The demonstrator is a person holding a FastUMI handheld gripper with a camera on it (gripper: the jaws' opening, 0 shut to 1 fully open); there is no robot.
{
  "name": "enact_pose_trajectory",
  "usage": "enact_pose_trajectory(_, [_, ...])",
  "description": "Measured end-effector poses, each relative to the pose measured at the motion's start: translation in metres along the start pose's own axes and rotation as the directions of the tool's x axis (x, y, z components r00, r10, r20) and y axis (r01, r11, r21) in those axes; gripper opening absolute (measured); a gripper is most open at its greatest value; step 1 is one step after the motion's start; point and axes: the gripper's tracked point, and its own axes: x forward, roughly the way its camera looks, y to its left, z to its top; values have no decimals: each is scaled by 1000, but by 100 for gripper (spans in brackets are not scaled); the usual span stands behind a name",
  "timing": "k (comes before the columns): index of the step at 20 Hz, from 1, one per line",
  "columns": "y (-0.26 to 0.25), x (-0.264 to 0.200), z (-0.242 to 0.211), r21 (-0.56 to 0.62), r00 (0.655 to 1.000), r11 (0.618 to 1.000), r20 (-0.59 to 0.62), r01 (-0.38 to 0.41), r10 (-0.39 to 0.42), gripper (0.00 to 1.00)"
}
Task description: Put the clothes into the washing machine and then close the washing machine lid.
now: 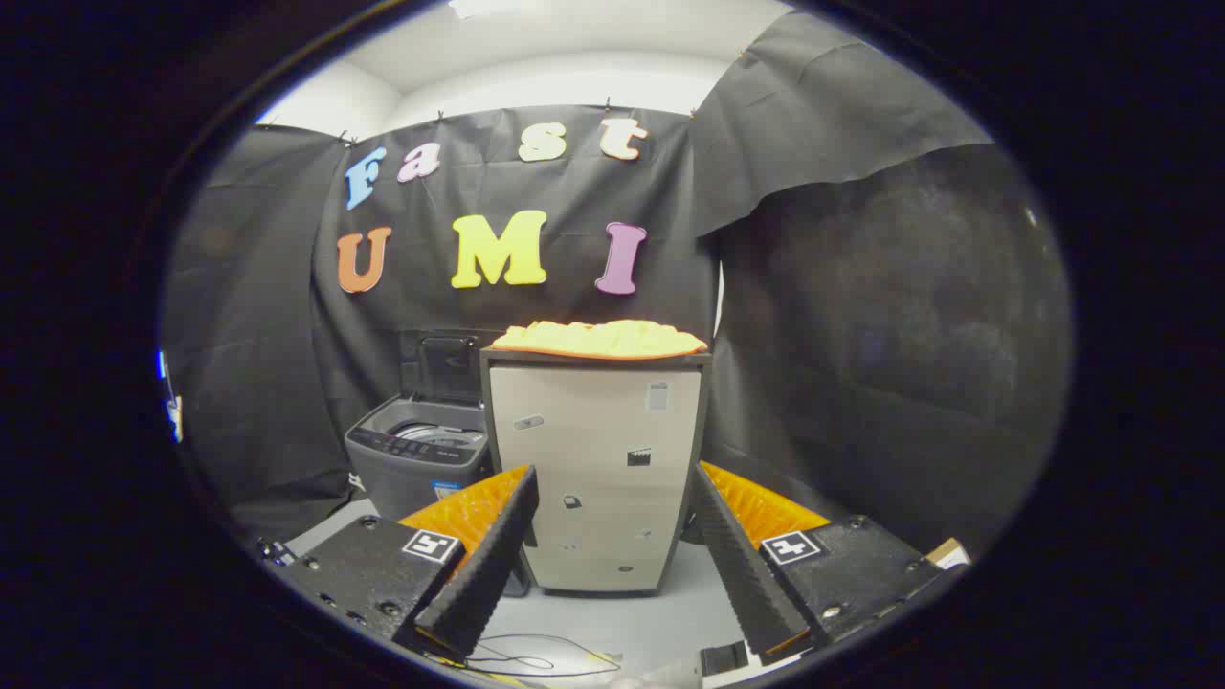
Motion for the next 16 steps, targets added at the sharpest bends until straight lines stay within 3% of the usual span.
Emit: enact_pose_trajectory(16, [6, 3, -2, 1, 999, 999, -23, 32, -32, 100])
